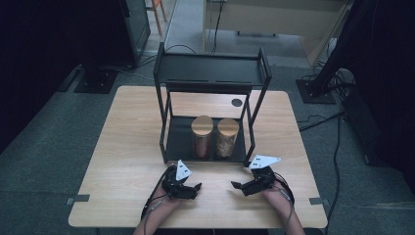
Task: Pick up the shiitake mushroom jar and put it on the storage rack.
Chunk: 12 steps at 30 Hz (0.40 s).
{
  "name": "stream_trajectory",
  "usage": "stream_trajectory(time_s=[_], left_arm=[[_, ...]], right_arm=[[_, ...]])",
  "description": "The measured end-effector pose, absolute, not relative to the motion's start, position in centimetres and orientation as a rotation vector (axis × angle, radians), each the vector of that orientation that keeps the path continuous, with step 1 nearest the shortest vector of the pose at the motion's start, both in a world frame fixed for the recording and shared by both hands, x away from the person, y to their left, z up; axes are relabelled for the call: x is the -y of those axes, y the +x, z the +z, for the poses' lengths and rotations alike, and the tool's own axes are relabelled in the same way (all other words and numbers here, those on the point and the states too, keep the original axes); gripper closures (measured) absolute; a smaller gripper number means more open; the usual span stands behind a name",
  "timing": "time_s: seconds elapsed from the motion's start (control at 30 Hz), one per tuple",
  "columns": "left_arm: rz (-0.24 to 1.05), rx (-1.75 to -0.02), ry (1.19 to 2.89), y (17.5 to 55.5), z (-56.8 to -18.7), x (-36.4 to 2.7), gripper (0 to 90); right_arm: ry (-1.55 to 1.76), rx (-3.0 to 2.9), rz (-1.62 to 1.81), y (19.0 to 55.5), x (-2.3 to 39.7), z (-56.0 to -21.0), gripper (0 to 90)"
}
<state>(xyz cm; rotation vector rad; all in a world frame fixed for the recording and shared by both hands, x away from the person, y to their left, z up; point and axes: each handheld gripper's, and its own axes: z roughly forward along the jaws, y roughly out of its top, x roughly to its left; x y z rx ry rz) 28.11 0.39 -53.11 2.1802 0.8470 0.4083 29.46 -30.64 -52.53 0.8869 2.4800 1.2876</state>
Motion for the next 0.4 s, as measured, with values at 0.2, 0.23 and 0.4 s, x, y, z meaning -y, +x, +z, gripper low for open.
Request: stream_trajectory(time_s=[0.2, 0.23, 0.4], left_arm=[[0.408, -0.847, 2.18, 28.11, -53.11, -0.39, 18.3], [0.408, -0.847, 2.18, 28.11, -53.11, -0.39, 18.3], [0.408, -0.847, 2.18, 28.11, -53.11, -0.39, 18.3]], right_arm=[[0.897, -2.484, 1.282, 29.57, 30.95, -52.6, 5.8], [0.901, -2.484, 1.281, 29.59, 31.0, -52.61, 5.8], [0.906, -2.482, 1.278, 29.65, 31.17, -52.62, 5.8]])
